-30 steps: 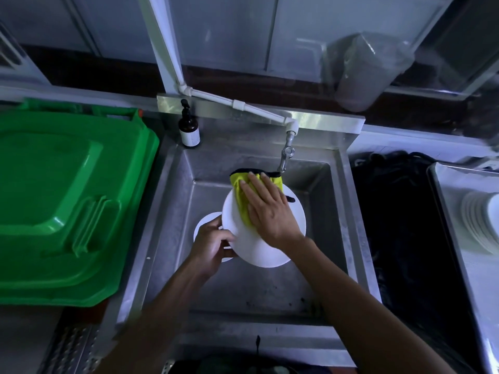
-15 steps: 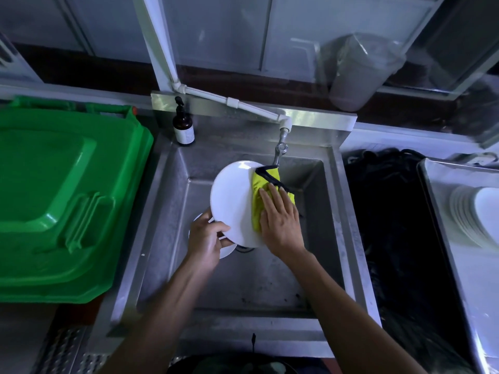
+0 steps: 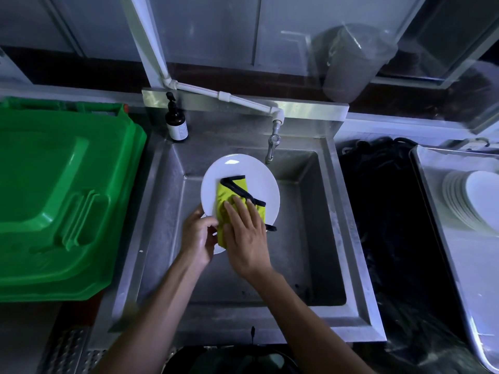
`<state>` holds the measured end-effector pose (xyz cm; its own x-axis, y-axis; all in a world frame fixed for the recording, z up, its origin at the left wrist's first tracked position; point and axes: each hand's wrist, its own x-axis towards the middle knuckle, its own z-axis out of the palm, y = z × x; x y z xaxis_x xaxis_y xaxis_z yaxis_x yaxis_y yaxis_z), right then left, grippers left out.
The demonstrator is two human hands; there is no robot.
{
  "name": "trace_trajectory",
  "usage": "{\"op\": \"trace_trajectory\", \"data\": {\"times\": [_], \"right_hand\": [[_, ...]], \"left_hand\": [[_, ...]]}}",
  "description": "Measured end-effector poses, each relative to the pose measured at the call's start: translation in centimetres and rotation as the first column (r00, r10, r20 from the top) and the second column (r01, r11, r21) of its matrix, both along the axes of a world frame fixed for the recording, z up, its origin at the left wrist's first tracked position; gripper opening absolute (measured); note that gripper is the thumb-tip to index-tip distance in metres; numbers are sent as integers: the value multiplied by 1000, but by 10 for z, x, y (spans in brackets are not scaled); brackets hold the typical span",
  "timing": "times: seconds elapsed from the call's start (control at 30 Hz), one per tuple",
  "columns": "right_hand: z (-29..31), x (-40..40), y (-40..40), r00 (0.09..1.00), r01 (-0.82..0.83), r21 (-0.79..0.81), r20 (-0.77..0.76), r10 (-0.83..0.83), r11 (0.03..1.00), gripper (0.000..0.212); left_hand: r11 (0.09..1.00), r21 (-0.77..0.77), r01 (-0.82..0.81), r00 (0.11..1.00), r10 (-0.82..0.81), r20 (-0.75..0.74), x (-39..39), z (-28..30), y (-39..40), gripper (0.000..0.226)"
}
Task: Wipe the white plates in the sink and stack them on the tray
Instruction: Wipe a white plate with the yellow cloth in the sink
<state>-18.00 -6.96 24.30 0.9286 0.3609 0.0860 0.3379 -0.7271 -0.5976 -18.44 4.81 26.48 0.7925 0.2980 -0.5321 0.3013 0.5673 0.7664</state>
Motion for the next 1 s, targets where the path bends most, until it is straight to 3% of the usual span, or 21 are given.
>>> {"op": "trace_trajectory", "data": {"times": [0.13, 0.4, 0.57, 0.83, 1.0], "right_hand": [[-4, -5, -9, 1000, -23, 35, 22, 22, 999, 49], [-22, 9, -38, 999, 13, -81, 50, -9, 997, 48], [-21, 29, -50, 999, 40, -133, 35, -36, 990, 49], [-9, 71, -54, 996, 59, -218, 72, -44, 974, 51], [-1, 86, -55, 991, -32, -272, 115, 65, 962, 54]], "left_hand": [[999, -25, -19, 1000, 19, -3, -3, -4, 4, 48], [998, -56, -21, 1000, 20, -18, -4, -11, 17, 48], [998, -20, 54, 998, -54, -36, -6, -12, 20, 56], [973, 54, 225, 974, -223, -40, -11, -15, 30, 49], [939, 101, 329, 944, -327, -34, -13, -13, 33, 50]]}}
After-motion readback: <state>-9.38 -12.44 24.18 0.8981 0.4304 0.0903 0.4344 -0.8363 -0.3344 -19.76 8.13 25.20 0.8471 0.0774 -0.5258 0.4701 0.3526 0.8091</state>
